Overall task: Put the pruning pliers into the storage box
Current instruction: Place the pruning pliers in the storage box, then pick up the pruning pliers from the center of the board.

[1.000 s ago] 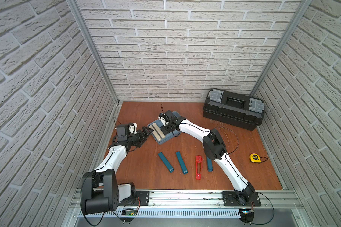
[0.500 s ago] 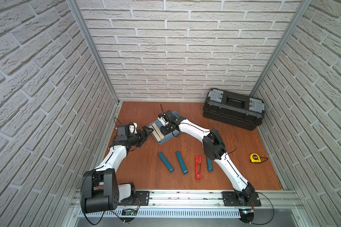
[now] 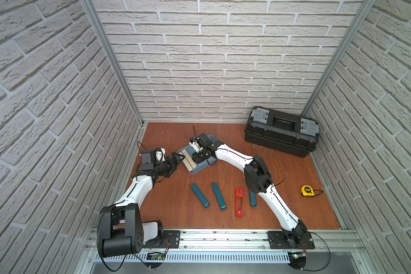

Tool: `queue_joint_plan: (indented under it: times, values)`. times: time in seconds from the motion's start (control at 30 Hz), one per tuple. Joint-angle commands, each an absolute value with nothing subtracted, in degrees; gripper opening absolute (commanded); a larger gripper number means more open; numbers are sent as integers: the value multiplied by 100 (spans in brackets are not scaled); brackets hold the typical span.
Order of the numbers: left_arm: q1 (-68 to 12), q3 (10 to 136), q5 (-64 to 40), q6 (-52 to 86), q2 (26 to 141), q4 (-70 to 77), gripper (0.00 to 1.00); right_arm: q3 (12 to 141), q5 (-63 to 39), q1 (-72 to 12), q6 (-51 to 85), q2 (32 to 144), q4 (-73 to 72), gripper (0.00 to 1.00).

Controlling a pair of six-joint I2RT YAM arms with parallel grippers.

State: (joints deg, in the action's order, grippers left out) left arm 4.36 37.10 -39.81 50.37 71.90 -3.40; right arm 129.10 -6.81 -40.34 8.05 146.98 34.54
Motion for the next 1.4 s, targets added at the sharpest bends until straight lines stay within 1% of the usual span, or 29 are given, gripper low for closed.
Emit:
queue_joint_plan:
  times: [0.0,0.13,0.27,0.4,0.47,0.6,0.8,1.07,1.23,1.37]
  values:
    - [400,3800,-3800,4706,7019,-659,98,12754,-274,-4050,625,14024,3465,40]
    - [352,3810,-3911,4623,6834,-834,98,12669,-92,-4034,531,13598,3728,40]
    - [-20,3853,-3906,4636,6627,-995,98,12105,188,-4021,510,12957,3872,40]
    - [-484,3876,-3762,4768,6439,-1032,98,11110,387,-3949,626,12187,3854,40]
    - [-703,3839,-3640,4849,6352,-990,98,10593,275,-3863,758,11785,3780,41]
    - [-1166,3730,-3485,5144,6250,-698,98,9377,354,-3726,892,10761,3422,42]
    - [-1862,3683,-3097,5424,6301,-342,98,8070,505,-3384,1025,9725,3388,43]
    - [-2596,3726,-2859,5625,6716,200,98,7098,954,-3141,1163,8949,3555,44]
    - [-2847,3733,-2839,5680,7000,593,98,6594,862,-2904,1274,8715,3391,44]
    - [-2969,3808,-2806,5688,7148,668,98,6444,712,-2742,1274,8802,3339,44]
